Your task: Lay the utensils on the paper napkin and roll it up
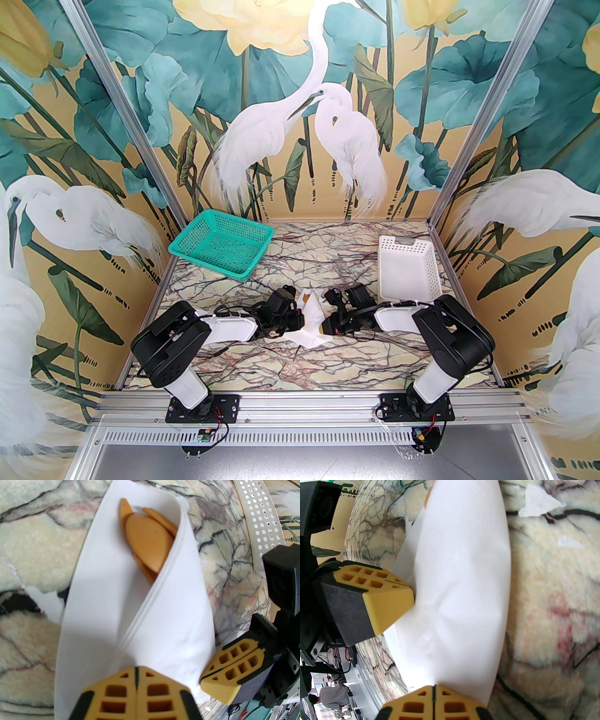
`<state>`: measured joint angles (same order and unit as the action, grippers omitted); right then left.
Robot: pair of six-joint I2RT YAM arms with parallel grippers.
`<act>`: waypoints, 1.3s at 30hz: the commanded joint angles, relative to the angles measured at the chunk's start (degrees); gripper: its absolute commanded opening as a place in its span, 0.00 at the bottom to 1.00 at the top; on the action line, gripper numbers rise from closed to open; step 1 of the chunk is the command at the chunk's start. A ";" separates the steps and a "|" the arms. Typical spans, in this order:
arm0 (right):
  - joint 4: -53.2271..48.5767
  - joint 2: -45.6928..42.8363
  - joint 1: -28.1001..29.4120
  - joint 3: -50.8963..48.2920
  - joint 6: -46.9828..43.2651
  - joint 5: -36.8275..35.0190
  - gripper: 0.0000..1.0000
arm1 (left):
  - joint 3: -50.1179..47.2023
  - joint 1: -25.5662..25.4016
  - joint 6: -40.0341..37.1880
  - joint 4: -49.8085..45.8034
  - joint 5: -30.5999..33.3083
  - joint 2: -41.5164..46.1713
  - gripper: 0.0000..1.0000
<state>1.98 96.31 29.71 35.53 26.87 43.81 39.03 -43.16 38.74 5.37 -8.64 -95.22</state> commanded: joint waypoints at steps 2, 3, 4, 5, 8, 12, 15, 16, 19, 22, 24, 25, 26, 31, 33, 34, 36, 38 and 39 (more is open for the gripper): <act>-2.87 2.42 0.19 -0.31 -1.81 -2.73 0.07 | 0.03 0.10 -2.85 -10.26 3.00 -1.40 0.02; -3.18 2.56 0.18 -0.37 -1.99 -3.06 0.07 | 0.40 0.10 -3.10 -10.53 3.06 -1.00 0.03; -3.68 2.77 0.19 -0.37 -2.21 -3.56 0.07 | 0.91 0.09 -3.46 -11.02 3.11 -0.62 0.05; -4.11 2.87 0.20 -0.38 -2.48 -3.87 0.07 | 1.34 0.24 -3.77 -11.61 3.23 -0.26 0.07; -5.54 3.09 0.17 -0.21 -3.27 -4.89 0.07 | 2.90 0.37 -4.98 -13.39 3.70 1.04 0.13; -7.25 3.46 0.25 0.06 -4.17 -5.64 0.07 | 3.78 1.44 -5.93 -14.76 3.54 3.63 0.21; -7.77 3.78 0.31 0.24 -4.54 -5.86 0.07 | 3.24 2.52 -6.00 -15.82 3.61 6.70 0.28; -8.02 3.84 0.34 0.36 -4.70 -5.98 0.07 | 2.68 2.92 -5.74 -16.35 3.57 7.95 0.30; -8.89 3.79 0.31 0.67 -5.25 -6.43 0.07 | -0.42 4.53 -4.38 -17.36 3.04 12.15 0.34; -9.37 3.69 0.34 0.92 -5.52 -6.81 0.07 | -4.63 5.68 -2.01 -18.34 2.48 16.68 0.36; -9.48 3.78 0.41 1.00 -5.59 -6.87 0.07 | -7.50 5.81 -0.49 -18.80 1.94 19.37 0.38; -9.45 3.85 0.50 1.09 -5.60 -6.90 0.07 | -8.93 5.83 0.41 -18.73 1.43 20.43 0.39; -9.60 3.97 0.58 1.20 -5.60 -6.98 0.07 | -10.19 5.80 1.45 -18.41 0.69 21.40 0.40; -10.16 4.39 0.71 1.51 -5.91 -7.39 0.07 | -14.46 5.81 5.03 -14.00 -2.25 22.56 0.41; -10.24 4.44 0.82 1.62 -5.95 -7.43 0.07 | -14.96 5.81 5.83 -11.96 -3.19 21.83 0.40; -10.29 4.47 0.94 1.71 -5.96 -7.51 0.07 | -15.00 5.81 6.00 -11.18 -3.65 21.28 0.40; -10.31 4.43 0.92 1.67 -5.91 -7.61 0.07 | -14.91 5.83 6.29 -9.58 -4.45 20.04 0.38; -10.29 4.45 0.98 1.73 -5.87 -7.78 0.07 | -14.64 5.85 6.51 -7.71 -5.75 18.52 0.35; -10.28 4.45 1.05 1.68 -5.87 -7.77 0.07 | -14.51 5.81 6.64 -6.89 -6.36 17.86 0.34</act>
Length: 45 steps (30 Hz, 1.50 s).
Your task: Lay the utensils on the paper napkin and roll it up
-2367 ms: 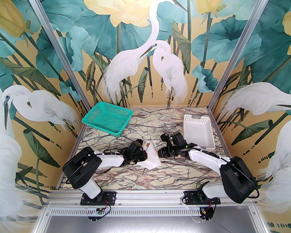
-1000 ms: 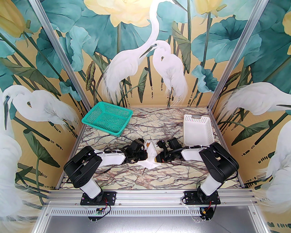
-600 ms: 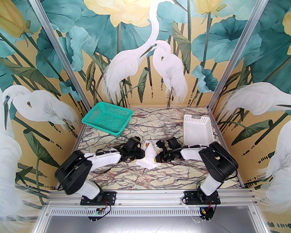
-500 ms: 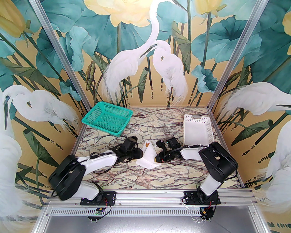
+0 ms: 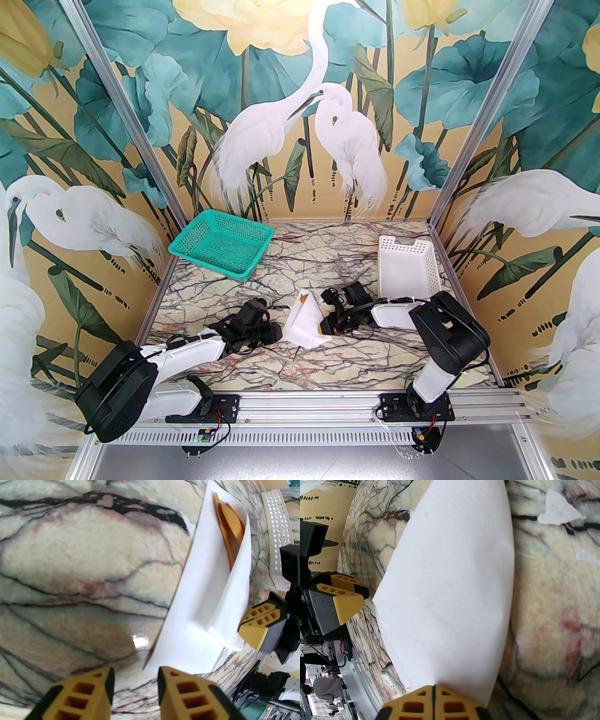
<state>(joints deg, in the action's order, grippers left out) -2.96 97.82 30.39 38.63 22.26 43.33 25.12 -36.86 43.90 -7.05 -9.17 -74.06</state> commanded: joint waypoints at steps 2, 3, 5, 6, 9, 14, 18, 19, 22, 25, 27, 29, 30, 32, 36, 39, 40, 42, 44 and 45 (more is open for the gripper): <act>-5.35 2.95 0.39 -1.53 -1.34 -7.45 0.07 | -0.26 -0.44 1.69 6.75 -6.94 -4.54 0.31; -5.32 2.87 0.37 -1.54 -1.34 -7.41 0.07 | -0.17 -0.44 1.79 7.10 -7.29 -5.02 0.30; -5.22 2.97 0.41 -1.64 -1.26 -7.47 0.07 | 0.01 -0.57 1.98 7.40 -7.79 -5.45 0.29; -5.18 2.92 0.44 -1.65 -1.26 -7.45 0.07 | 0.01 -0.58 2.01 7.40 -7.79 -5.45 0.28; -4.97 3.06 0.37 -1.72 -1.16 -7.62 0.08 | 0.08 -0.80 2.17 7.16 -8.31 -5.56 0.28; -4.87 3.26 0.37 -1.72 -1.25 -7.61 0.08 | -0.29 -1.44 3.26 8.50 -10.41 -6.20 0.29; -4.79 3.41 0.37 -1.72 -1.26 -7.57 0.08 | -1.67 -1.63 5.84 13.79 -13.00 -5.86 0.30; -4.85 3.38 0.39 -1.76 -1.26 -7.64 0.08 | -2.19 -1.62 6.65 15.13 -13.23 -5.54 0.30; -4.69 3.36 0.44 -1.72 -1.26 -7.64 0.08 | -2.82 -1.63 8.38 18.55 -14.30 -4.92 0.30; -4.61 3.52 0.37 -1.72 -1.26 -7.56 0.08 | -2.86 -1.63 9.38 20.36 -15.50 -5.12 0.30; -4.59 3.55 0.42 -1.75 -1.26 -7.49 0.08 | -2.89 -1.63 9.81 21.40 -15.85 -5.17 0.30; -4.56 3.68 0.41 -1.72 -1.26 -7.54 0.08 | -2.99 -1.63 10.23 21.90 -15.80 -5.16 0.30; -4.50 3.68 0.42 -1.88 -1.21 -7.55 0.08 | -3.14 -1.63 10.39 22.24 -15.79 -5.13 0.31; -4.34 3.70 0.39 -1.97 -1.17 -7.52 0.08 | -3.48 -1.63 10.68 22.81 -14.93 -4.47 0.32; -4.29 3.71 0.42 -1.92 -1.16 -7.47 0.08 | -5.03 -1.43 12.40 25.59 -12.54 -3.10 0.36; -4.25 3.82 0.44 -1.85 -1.30 -7.41 0.08 | -4.77 -1.18 12.35 25.98 -12.27 -3.51 0.38; -4.36 3.84 0.44 -1.80 -1.26 -7.38 0.08 | -4.52 -1.15 12.18 26.05 -12.36 -3.80 0.38; -4.45 3.88 0.41 -1.74 -1.31 -7.33 0.08 | -4.48 -0.95 12.34 26.49 -12.06 -4.30 0.39; -4.44 3.94 0.43 -1.75 -1.26 -7.46 0.08 | -4.51 -0.75 12.48 26.50 -11.54 -4.11 0.39; -4.45 3.88 0.37 -1.77 -1.26 -7.47 0.08 | -4.50 -0.67 12.41 26.32 -11.41 -3.91 0.39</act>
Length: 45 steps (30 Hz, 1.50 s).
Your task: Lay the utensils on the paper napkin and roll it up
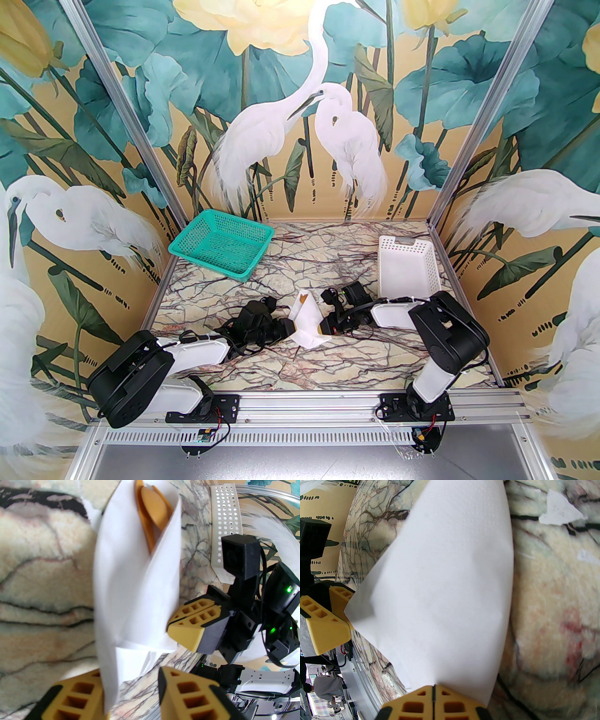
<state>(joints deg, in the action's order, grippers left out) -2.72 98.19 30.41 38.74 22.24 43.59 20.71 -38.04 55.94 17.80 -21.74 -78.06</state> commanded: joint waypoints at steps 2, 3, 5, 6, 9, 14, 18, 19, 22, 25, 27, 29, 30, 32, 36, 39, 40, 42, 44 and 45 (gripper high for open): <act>-4.74 3.67 0.40 -1.86 -1.23 -7.73 0.08 | 0.52 0.56 -0.24 -0.41 1.26 0.65 0.37; -4.70 3.68 0.39 -1.90 -1.28 -7.66 0.08 | 0.87 0.54 -0.75 -1.51 1.04 0.89 0.35; -4.66 3.76 0.37 -1.79 -1.24 -7.73 0.08 | 1.34 0.60 -1.55 -3.26 0.58 1.42 0.30; -4.69 3.85 0.35 -1.79 -1.23 -7.72 0.08 | 1.47 0.59 -1.75 -3.76 0.18 1.58 0.27; -4.72 3.94 0.46 -1.69 -1.23 -7.72 0.08 | 1.86 0.60 -1.94 -3.72 -1.20 1.62 0.15; -4.82 4.19 0.44 -1.63 -1.24 -7.91 0.08 | 3.77 0.35 -1.81 -0.13 -4.35 -0.70 0.04; -4.92 4.54 0.54 -1.54 -1.14 -8.00 0.07 | 7.83 -0.34 -2.74 0.47 -5.50 -3.91 0.03; -4.95 4.55 0.57 -1.51 -1.14 -8.08 0.07 | 8.89 -0.47 -3.00 0.54 -5.68 -4.90 0.03; -4.93 4.62 0.64 -1.52 -1.15 -8.15 0.07 | 11.96 -1.01 -3.82 0.58 -5.94 -7.87 0.03; -5.02 4.55 0.70 -1.49 -1.14 -8.17 0.07 | 15.24 -1.62 -4.99 -0.09 -6.45 -11.67 0.03; -5.01 4.52 0.83 -1.49 -1.13 -8.11 0.07 | 17.11 -2.06 -5.62 -0.54 -6.47 -14.21 0.03; -5.02 4.47 0.83 -1.50 -1.22 -8.04 0.07 | 18.69 -2.53 -6.18 -0.96 -5.98 -16.34 0.02; -5.01 4.42 0.84 -1.52 -1.19 -8.08 0.07 | 19.34 -2.61 -6.41 -1.29 -5.78 -17.39 0.02; -4.93 4.34 0.88 -1.59 -1.15 -8.00 0.07 | 20.47 -2.98 -6.80 -1.37 -5.57 -19.32 0.03; -4.59 4.16 0.88 -1.84 -0.99 -7.71 0.07 | 21.64 -3.16 -7.03 -1.41 -4.69 -21.80 0.03; -3.58 3.74 0.91 -2.14 -0.30 -6.52 0.07 | 22.00 -3.22 -7.34 -1.83 -3.63 -23.45 0.03; -2.95 3.44 0.88 -2.09 0.26 -5.53 0.07 | 22.03 -3.27 -7.27 -1.84 -3.41 -24.08 0.02; -1.75 2.28 0.87 -2.05 1.46 -3.77 0.07 | 22.01 -3.36 -7.22 -1.64 -3.18 -25.21 0.02; -0.86 0.63 0.92 -1.98 2.55 -2.37 0.08 | 21.96 -3.46 -7.16 -1.63 -2.74 -26.15 0.03; -0.72 -0.47 0.88 -1.75 2.99 -1.88 0.08 | 21.82 -3.56 -7.01 -1.59 -2.56 -26.54 0.02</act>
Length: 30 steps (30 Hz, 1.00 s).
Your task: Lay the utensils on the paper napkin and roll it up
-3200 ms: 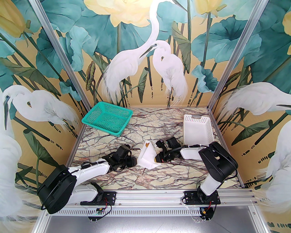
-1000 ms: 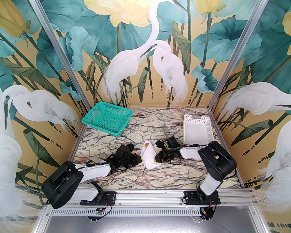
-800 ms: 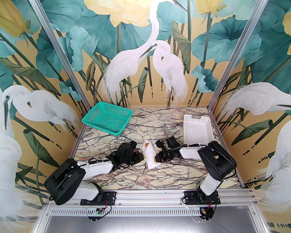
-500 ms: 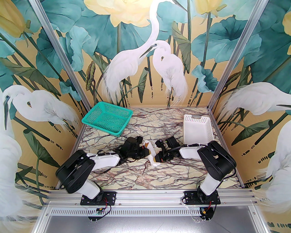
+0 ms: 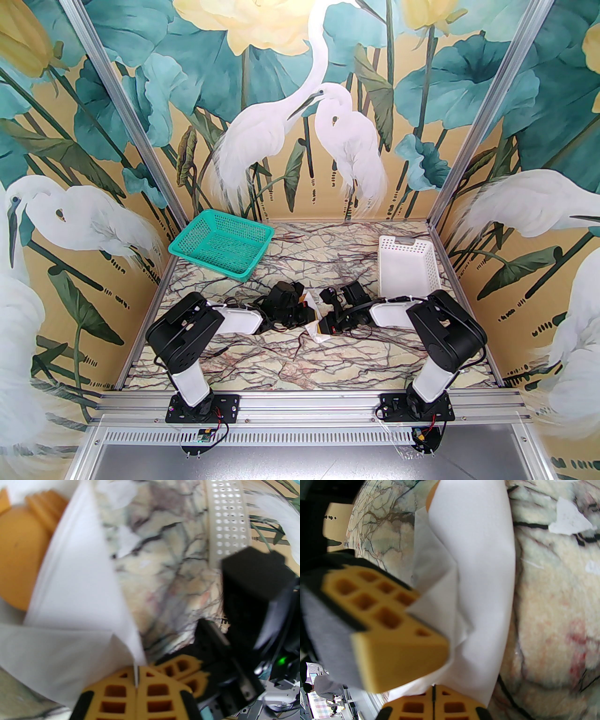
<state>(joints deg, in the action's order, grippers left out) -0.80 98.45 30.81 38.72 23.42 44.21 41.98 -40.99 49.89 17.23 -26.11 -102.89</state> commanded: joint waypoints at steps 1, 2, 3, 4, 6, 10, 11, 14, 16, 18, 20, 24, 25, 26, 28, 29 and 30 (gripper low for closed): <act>-2.63 -1.92 0.40 -1.68 2.25 -2.05 0.08 | 0.43 -0.66 -0.85 -1.00 2.07 -2.16 0.02; -2.54 -3.12 0.40 -1.71 2.70 -1.55 0.09 | 0.32 -0.60 -0.74 -0.92 2.12 -2.30 0.02; -2.43 -4.07 0.41 -1.72 3.03 -1.07 0.09 | 0.30 -0.62 -0.69 -0.83 2.12 -2.52 0.02; -2.53 -5.22 0.40 -1.85 3.35 -0.58 0.09 | 0.30 -0.58 -0.72 -0.88 2.16 -2.57 0.02; -3.42 -7.20 0.28 -2.02 3.48 -0.27 0.09 | 0.40 -0.62 -0.70 -1.04 2.11 -2.60 0.02; -4.70 -9.51 -0.30 -3.55 3.04 -1.18 0.04 | 0.31 -0.66 -0.64 -1.17 2.29 -2.51 0.02; -4.56 -9.45 -0.47 -4.09 2.92 -1.06 0.02 | 0.22 -0.66 -0.58 -1.29 2.43 -2.33 0.02; -2.71 -8.04 -0.47 -5.25 3.34 -0.25 0.00 | 0.12 -0.63 -0.71 -1.32 2.54 -2.07 0.02; -1.55 -7.00 -0.48 -5.58 3.73 0.32 0.00 | 0.21 -0.64 -0.76 -1.35 2.47 -2.05 0.02; -1.40 -6.02 -0.41 -5.50 3.74 0.21 0.00 | 0.30 -0.62 -0.75 -1.41 2.39 -1.99 0.01; -2.19 -5.18 -0.40 -5.59 3.25 -1.05 0.00 | 0.29 -0.65 -0.83 -1.35 2.38 -1.66 0.00; -4.52 -3.05 -0.48 -5.43 1.79 -3.72 0.00 | 0.12 -0.70 -0.85 -1.35 3.08 0.14 0.00; -4.97 -2.61 -0.46 -5.51 1.58 -4.46 0.00 | 0.06 -0.75 -0.85 -1.38 3.40 0.93 0.00; -5.41 -2.35 -0.48 -5.65 1.71 -5.38 0.00 | 0.12 -0.76 -0.92 -1.55 3.67 1.75 0.00; -5.48 -2.00 -0.45 -6.07 2.10 -6.45 0.00 | 0.75 -0.89 -1.34 -2.88 3.91 3.10 0.00; -5.68 -1.80 -0.42 -6.22 2.30 -7.02 0.00 | 1.18 -0.89 -1.75 -3.85 4.04 3.73 0.00; -5.73 -1.70 -0.47 -6.35 2.45 -7.38 0.00 | 1.63 -0.97 -2.13 -4.72 4.13 4.12 0.00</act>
<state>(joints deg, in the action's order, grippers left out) -2.83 94.06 30.46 33.58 25.71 43.57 42.44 -41.65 49.63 16.03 -24.14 -101.34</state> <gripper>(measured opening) 0.054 0.059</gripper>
